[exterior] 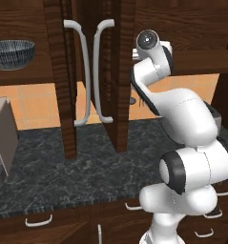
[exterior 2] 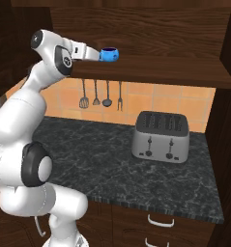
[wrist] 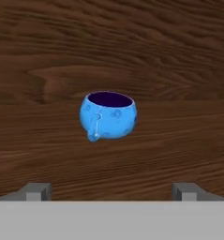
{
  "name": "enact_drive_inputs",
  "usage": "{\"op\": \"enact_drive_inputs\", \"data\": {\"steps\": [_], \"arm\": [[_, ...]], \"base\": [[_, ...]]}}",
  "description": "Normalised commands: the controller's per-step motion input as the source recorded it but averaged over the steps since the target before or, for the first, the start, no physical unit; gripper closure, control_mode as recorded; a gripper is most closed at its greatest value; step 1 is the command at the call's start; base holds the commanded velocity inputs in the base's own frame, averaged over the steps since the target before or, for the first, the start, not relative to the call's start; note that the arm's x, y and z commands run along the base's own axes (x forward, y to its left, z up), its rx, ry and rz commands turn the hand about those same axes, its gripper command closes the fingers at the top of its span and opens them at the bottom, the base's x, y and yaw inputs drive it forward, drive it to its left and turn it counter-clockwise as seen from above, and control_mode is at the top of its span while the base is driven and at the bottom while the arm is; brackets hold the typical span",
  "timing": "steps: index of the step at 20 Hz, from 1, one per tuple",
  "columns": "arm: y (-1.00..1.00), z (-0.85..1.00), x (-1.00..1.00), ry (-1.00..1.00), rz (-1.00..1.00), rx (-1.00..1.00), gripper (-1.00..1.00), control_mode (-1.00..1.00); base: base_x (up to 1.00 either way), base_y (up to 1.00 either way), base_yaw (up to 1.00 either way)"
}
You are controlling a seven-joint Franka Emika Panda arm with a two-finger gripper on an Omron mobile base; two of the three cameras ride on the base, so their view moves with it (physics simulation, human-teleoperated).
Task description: Gather all objects into one cabinet and sort the glasses and bowls to opposite sides.
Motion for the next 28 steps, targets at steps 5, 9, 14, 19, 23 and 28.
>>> {"op": "enact_drive_inputs", "data": {"steps": [5,9,14,19,23,28], "arm": [[-0.13,0.0,0.28,0.0,-0.05,0.01,-1.0,-1.0],[-0.08,0.0,0.4,0.0,-0.06,0.03,-1.0,-1.0],[0.0,0.0,0.45,0.0,-0.02,0.01,-1.0,-1.0],[0.0,-0.02,0.41,0.0,-0.01,0.0,-1.0,-1.0],[0.0,-0.09,0.38,0.0,-0.01,0.0,-1.0,-1.0],[0.0,-0.01,0.09,0.0,0.0,0.0,-1.0,-1.0]], "base": [[0.0,0.0,0.0],[0.0,0.0,0.0],[0.0,0.0,0.0],[0.0,0.0,0.0],[0.0,0.0,0.0],[0.0,0.0,0.0]]}}
